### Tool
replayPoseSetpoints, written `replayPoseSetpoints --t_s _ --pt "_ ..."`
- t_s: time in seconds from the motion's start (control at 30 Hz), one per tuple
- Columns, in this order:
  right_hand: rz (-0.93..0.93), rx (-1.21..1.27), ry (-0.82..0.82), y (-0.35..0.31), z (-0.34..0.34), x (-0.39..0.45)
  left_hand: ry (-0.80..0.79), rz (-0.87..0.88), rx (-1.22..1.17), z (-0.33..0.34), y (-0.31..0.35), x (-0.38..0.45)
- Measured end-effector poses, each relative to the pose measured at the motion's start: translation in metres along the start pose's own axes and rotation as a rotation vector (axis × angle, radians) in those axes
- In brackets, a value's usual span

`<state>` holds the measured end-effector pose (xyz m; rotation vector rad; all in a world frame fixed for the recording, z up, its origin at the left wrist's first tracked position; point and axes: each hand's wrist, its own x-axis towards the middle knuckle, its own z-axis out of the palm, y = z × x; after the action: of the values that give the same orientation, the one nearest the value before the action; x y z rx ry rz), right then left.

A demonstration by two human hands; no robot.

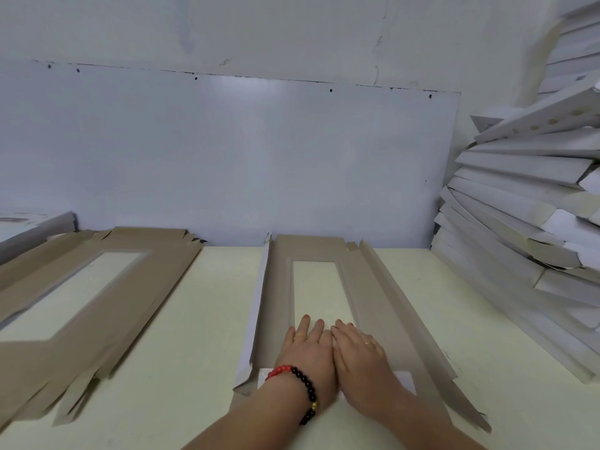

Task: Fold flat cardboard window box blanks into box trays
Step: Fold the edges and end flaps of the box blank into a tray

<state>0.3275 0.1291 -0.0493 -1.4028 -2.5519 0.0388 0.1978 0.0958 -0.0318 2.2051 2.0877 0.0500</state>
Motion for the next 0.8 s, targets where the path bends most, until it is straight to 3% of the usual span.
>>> replayPoseSetpoints --t_s 0.13,0.33,0.4,0.5,0.57,0.7,0.8 --pt "0.008 -0.101 -0.165 0.010 0.011 0.005 -0.057 -0.066 0.049 0.013 -0.012 0.007" --pt "0.110 -0.164 -0.201 0.043 -0.001 0.004 -0.059 -0.096 0.040 0.009 -0.027 0.001" --pt "0.117 -0.241 -0.174 0.054 -0.009 -0.004 -0.063 -0.121 0.034 0.005 -0.032 -0.002" --pt "0.082 -0.372 0.029 0.063 -0.029 -0.020 -0.082 -0.147 0.076 -0.001 -0.035 -0.006" --pt "0.134 -0.430 0.038 0.069 -0.041 -0.026 -0.070 -0.139 0.144 -0.003 -0.035 -0.007" --pt "0.423 -0.181 -0.124 0.093 -0.056 -0.031 -0.028 -0.071 0.269 -0.002 -0.030 -0.008" --pt "0.406 0.036 -0.135 0.100 -0.063 -0.034 -0.002 -0.031 0.278 -0.004 -0.026 -0.008"
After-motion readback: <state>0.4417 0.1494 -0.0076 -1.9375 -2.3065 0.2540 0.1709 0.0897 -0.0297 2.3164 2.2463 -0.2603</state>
